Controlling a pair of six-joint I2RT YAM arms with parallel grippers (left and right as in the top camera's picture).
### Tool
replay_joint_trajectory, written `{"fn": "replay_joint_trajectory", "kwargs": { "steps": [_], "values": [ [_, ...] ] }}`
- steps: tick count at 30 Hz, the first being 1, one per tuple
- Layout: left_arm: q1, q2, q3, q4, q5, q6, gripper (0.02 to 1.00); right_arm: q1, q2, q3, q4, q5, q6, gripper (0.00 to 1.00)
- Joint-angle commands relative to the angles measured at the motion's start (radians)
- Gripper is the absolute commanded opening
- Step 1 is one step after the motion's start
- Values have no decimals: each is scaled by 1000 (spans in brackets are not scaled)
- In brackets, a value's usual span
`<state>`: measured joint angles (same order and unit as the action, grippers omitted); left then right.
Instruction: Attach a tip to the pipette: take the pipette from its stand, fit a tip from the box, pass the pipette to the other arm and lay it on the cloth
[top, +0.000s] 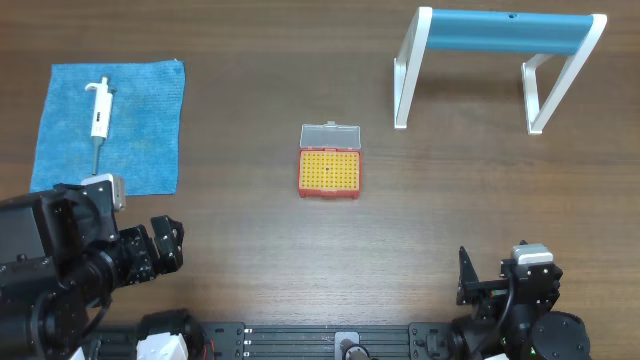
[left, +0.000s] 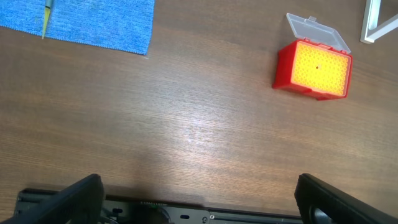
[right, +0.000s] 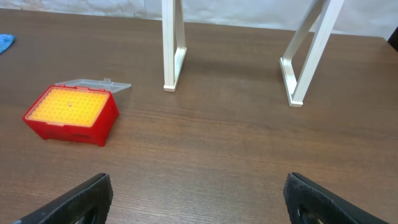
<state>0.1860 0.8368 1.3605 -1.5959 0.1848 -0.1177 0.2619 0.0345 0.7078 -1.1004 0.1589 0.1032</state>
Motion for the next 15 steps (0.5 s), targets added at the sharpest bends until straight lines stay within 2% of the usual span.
{"fn": "replay_joint_trajectory", "kwargs": {
  "steps": [1,5,10,13,15],
  "values": [
    [-5,-54,-43,36,-52,2,989,1,8,-4,1,10,12,899],
    [-53,-189,-194,352,-31,-9,989,1,8,-4,1,10,12,897],
    [-121,-498,-660,1124,-68,-9,989,1,8,-4,1,10,12,897],
    [-121,-668,-932,1490,-68,-9,991,1,8,-4,1,10,12,897],
    [-121,-752,-1053,1617,-68,-9,989,1,8,-4,1,10,12,897]
  ]
}}
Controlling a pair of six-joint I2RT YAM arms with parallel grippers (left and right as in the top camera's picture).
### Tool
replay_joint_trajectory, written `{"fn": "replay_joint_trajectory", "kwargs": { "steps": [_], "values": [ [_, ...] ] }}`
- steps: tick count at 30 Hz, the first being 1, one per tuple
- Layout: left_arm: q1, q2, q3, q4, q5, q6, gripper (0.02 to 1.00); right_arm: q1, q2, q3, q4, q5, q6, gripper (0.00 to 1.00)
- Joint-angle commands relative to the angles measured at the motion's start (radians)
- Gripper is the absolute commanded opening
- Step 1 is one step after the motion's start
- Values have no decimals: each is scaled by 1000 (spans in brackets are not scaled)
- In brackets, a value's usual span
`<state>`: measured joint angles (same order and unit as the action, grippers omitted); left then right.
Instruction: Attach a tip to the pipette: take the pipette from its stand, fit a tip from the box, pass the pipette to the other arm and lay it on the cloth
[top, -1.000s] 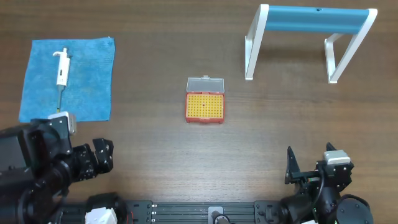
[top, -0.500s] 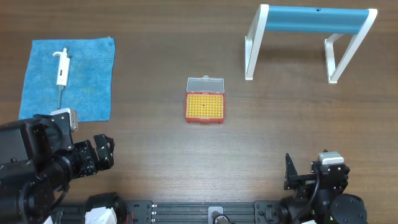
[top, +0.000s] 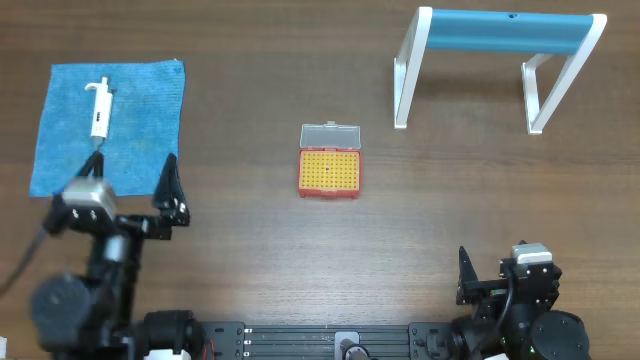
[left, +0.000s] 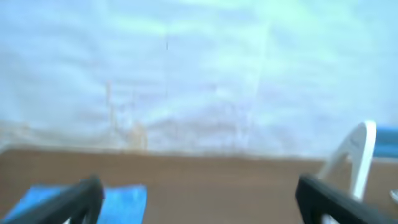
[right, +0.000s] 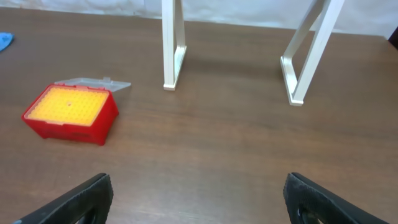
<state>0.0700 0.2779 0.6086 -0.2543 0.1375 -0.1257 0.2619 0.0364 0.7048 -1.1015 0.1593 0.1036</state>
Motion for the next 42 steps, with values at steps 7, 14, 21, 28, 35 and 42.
{"fn": "replay_joint_trajectory", "kwargs": {
  "steps": [7,14,21,28,35,42],
  "values": [
    [-5,-269,-506,338,-33,-1,989,1,6,-1,2,10,11,897],
    [-5,-273,-603,174,-31,-1,993,1,6,-1,2,10,11,897],
    [-5,-275,-603,182,-40,2,996,1,6,-1,2,10,11,897],
    [-5,-274,-603,182,-40,2,993,1,6,-1,2,10,11,897],
    [-5,-274,-603,182,-40,2,993,1,6,-1,2,10,11,897],
    [-5,-274,-603,182,-40,2,996,1,6,-1,2,10,11,897]
  ]
}}
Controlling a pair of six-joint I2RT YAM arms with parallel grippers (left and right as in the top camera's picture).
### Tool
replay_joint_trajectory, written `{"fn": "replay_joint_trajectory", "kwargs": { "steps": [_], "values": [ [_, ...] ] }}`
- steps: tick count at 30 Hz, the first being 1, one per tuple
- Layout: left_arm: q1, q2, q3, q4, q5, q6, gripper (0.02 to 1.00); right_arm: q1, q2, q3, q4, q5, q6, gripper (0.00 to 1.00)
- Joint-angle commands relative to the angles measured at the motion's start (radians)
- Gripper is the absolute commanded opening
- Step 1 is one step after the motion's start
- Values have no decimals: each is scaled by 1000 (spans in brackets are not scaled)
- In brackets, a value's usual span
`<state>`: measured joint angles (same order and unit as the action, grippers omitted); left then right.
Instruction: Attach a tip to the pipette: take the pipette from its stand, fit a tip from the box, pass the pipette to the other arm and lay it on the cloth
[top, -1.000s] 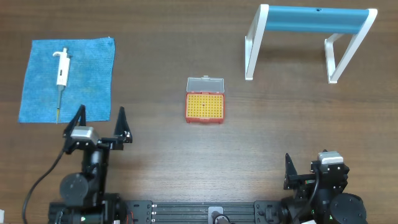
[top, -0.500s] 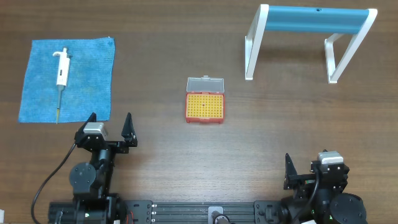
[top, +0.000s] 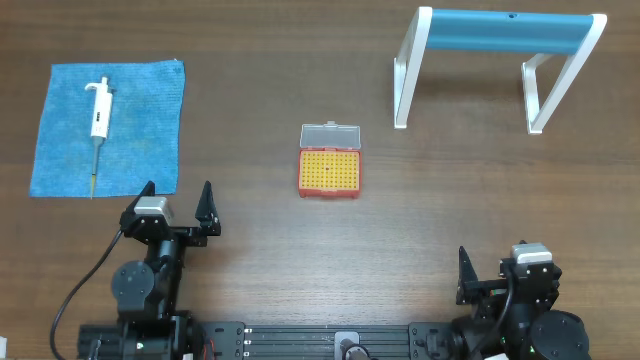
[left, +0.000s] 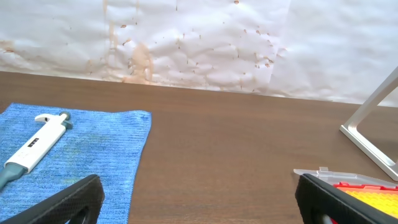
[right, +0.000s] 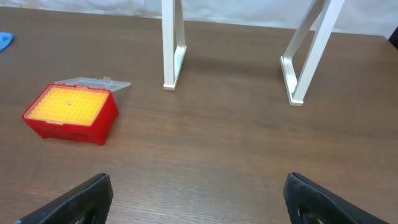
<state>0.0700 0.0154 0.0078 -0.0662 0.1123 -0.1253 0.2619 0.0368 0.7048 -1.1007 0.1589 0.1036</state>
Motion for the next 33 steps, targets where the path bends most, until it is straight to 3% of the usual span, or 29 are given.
{"fn": "replay_joint_trajectory", "kwargs": {
  "steps": [1,5,7,10,14,20,26,33],
  "values": [
    [-5,-12,-2,-6,-14,2,993,1,5,-1,2,10,11,899],
    [-5,-12,-2,-6,-14,2,993,-6,5,-2,2,-64,53,897],
    [-5,-12,-2,-6,-14,2,996,-63,5,-7,53,-87,51,897],
    [-5,-12,-2,-6,-14,2,996,-202,5,-72,312,-55,-23,897],
    [-5,-12,-2,-6,-14,2,996,-340,5,-284,647,-69,-30,897],
    [-5,-12,-2,-6,-14,2,993,-319,-27,-630,1056,-171,-26,897],
    [-5,-12,-2,-6,-14,2,993,-244,-36,-701,1084,-193,-23,897],
    [-5,-12,-2,-6,-14,2,996,-243,-36,-701,1029,-190,-27,897]
  ]
}}
